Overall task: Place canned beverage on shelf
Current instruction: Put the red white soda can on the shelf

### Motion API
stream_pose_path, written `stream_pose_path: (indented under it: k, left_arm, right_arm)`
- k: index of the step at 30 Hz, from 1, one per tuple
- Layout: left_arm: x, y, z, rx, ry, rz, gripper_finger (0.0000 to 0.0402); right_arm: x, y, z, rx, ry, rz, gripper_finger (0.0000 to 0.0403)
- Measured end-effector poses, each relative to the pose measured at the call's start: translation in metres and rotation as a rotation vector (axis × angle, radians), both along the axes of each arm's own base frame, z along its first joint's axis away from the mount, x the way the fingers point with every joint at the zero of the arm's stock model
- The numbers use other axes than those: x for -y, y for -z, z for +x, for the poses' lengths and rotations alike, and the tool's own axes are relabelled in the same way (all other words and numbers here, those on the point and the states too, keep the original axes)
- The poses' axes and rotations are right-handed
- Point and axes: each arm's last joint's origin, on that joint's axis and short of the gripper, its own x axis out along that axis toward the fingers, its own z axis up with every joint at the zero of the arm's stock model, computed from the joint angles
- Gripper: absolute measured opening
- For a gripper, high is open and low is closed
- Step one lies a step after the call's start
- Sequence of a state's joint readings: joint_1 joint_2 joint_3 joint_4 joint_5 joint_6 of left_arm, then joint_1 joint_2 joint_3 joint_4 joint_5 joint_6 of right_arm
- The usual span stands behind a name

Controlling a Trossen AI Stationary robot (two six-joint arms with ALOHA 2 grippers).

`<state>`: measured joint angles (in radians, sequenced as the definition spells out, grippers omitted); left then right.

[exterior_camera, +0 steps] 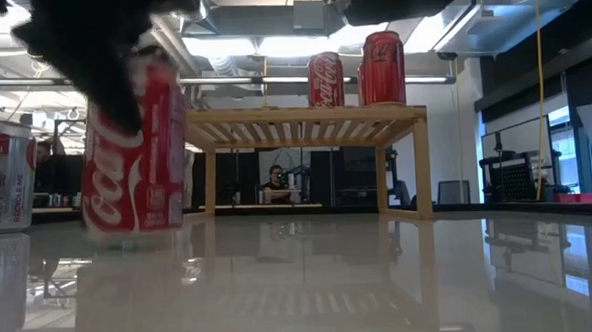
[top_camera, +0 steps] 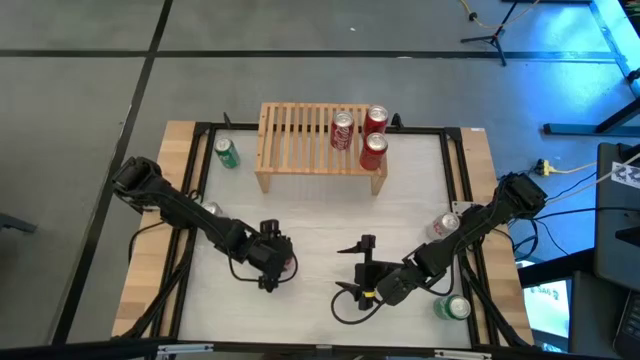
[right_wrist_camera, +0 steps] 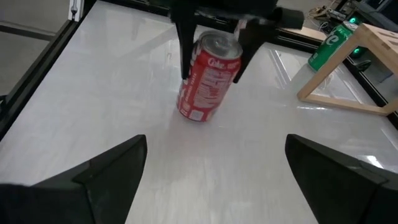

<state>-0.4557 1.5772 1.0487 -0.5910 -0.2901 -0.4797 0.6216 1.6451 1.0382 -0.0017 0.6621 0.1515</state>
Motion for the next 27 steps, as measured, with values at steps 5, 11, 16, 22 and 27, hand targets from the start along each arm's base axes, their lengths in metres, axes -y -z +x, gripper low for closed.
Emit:
stream_pose_path:
  k: [5,11,16,22,27]
  left_arm:
    - [0.004,-0.037,0.014,0.072,0.026,-0.001,0.0279]
    - [-0.007,-0.099,0.026,0.147,0.014,0.035,0.0293]
    - [-0.036,-0.149,0.038,0.243,0.001,0.053,0.0296]
    - [-0.091,-0.192,0.057,0.296,-0.004,-0.003,0.0293]
    - [-0.134,-0.216,0.077,0.289,-0.02,0.075,0.0292]
  right_arm:
    - [-0.008,-0.005,-0.009,-0.012,-0.067,0.052,0.0381]
    - [-0.022,-0.034,-0.039,0.008,-0.133,0.079,0.0381]
    - [-0.027,-0.044,-0.062,0.014,-0.142,-0.009,0.0381]
    - [-0.023,-0.043,-0.07,-0.051,-0.181,-0.098,0.0381]
    - [-0.019,-0.04,-0.073,-0.093,-0.163,-0.126,0.0381]
